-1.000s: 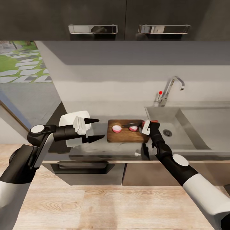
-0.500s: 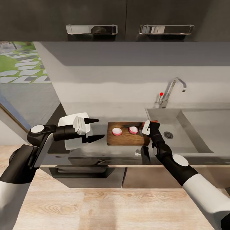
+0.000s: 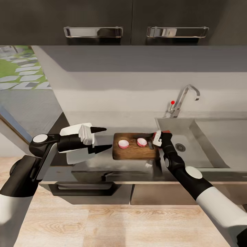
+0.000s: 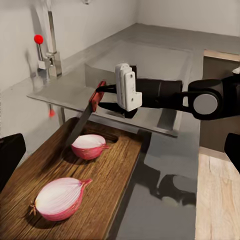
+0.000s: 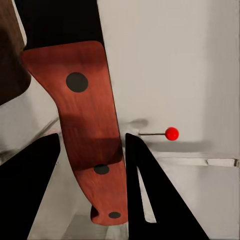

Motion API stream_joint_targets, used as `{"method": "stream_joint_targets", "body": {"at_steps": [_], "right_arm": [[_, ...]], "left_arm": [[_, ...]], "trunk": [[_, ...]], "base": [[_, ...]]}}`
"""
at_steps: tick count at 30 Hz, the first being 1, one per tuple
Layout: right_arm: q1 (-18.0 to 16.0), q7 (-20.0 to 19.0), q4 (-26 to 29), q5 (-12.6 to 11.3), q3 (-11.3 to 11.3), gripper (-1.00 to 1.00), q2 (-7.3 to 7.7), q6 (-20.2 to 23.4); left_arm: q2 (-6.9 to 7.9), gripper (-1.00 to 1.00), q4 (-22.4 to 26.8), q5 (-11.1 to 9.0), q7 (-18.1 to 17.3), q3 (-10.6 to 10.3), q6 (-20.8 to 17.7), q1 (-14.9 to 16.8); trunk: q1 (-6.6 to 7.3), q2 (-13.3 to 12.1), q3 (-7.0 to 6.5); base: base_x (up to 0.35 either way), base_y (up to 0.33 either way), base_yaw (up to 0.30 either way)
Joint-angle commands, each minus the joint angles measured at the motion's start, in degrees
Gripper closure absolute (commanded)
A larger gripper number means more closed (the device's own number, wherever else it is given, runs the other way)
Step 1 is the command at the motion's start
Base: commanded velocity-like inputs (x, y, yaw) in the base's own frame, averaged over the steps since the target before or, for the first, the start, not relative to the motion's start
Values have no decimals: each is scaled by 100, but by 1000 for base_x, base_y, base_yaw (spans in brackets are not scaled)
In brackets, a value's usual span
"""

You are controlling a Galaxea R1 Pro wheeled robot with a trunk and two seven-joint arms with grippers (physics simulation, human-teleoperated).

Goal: In the kitchen, take the Vidalia onion out of the sink, dice it on the chopping board with the paring knife, put the diced onion into the bowl on the countertop, then place both the paring knife and the chopping board into the sink.

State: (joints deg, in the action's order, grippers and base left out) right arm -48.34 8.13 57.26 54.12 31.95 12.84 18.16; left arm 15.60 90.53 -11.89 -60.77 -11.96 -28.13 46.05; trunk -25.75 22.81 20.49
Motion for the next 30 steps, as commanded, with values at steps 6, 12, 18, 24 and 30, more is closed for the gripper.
{"method": "stream_joint_targets", "body": {"at_steps": [6, 12, 18, 24, 30], "right_arm": [[-8, 62, -278, 54, 32, 100, 8, 64], [-8, 62, -88, 66, -123, 100, 8, -183], [-8, -111, 146, 64, -426, 100, 6, -208], [-8, -111, 161, 64, -440, 100, 2, -215], [-8, -110, 160, 64, -411, 100, -1, -206]], "left_arm": [[5, -100, 0, -42, 4, -8, -53, 5], [5, -100, 0, -42, 4, -8, -47, 6], [5, -100, 0, -42, 4, -8, -44, 6], [5, -100, 0, -42, 4, -8, -46, 6], [5, -100, 1, -42, 4, -12, -50, 4]], "trunk": [[-4, 11, 10], [-4, 11, 10], [-4, 11, 10], [-4, 11, 10], [-4, 11, 10]], "base": [[12, -8, 0], [1, 0, 0], [0, 0, 0], [0, 0, 0], [0, 37, 0]]}}
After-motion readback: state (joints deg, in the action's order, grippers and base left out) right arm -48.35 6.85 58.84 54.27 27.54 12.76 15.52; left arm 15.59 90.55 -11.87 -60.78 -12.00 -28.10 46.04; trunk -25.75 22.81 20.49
